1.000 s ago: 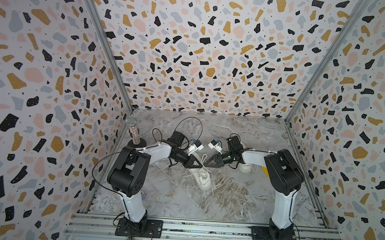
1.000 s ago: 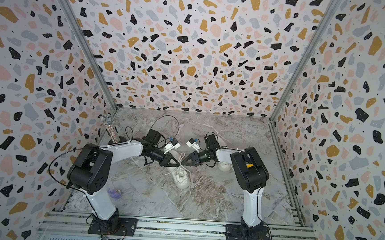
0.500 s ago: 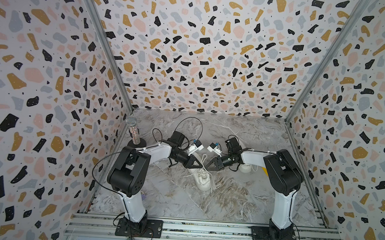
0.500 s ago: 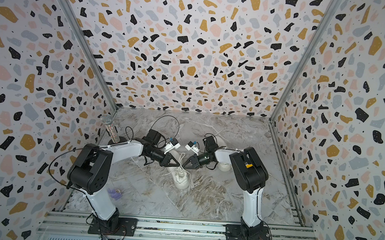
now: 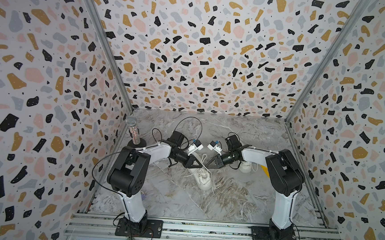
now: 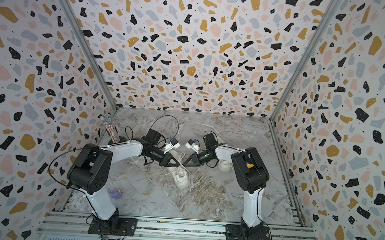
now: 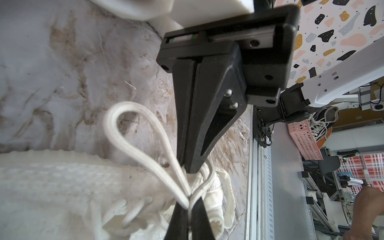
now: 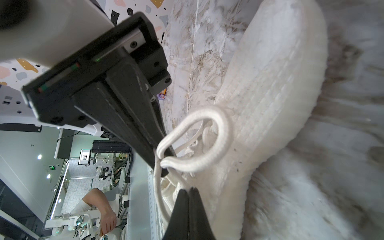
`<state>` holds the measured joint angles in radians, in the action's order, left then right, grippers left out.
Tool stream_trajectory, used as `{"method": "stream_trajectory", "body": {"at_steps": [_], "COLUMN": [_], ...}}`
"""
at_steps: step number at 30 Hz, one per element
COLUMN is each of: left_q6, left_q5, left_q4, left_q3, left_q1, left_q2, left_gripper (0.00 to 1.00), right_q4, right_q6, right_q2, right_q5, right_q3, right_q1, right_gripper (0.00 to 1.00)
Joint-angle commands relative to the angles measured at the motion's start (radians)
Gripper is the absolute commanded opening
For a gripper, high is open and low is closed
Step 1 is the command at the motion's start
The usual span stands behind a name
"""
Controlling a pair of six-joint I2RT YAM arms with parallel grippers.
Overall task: Tie the shoes
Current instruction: Cross the shoelace with the shoelace.
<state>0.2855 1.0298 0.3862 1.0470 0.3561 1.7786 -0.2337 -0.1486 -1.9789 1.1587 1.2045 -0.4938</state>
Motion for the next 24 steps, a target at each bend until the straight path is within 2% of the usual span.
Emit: {"method": "stream_trajectory", "body": {"at_steps": [1, 10, 24], "left_q6": [0.031, 0.035, 0.044], "left_q5": [0.079, 0.084, 0.105], "left_q4": [0.019, 0.043, 0.073], "left_q3": [0.016, 0.036, 0.056], "left_q1": [-0.002, -0.002, -0.002], "left_q2": [-0.009, 0.019, 0.05], "left_gripper": [0.01, 0.06, 0.17], "right_q4": [-0.01, 0.099, 0.058], "right_q6": [0.001, -0.068, -0.021], "right_q2": [0.053, 0.063, 0.055], "right_q5": [0.005, 0.068, 0.054], "right_q3": [0.032, 0.004, 0.006], "right_q1": [0.009, 0.009, 0.01], "right_gripper": [0.0, 0.0, 0.0]}}
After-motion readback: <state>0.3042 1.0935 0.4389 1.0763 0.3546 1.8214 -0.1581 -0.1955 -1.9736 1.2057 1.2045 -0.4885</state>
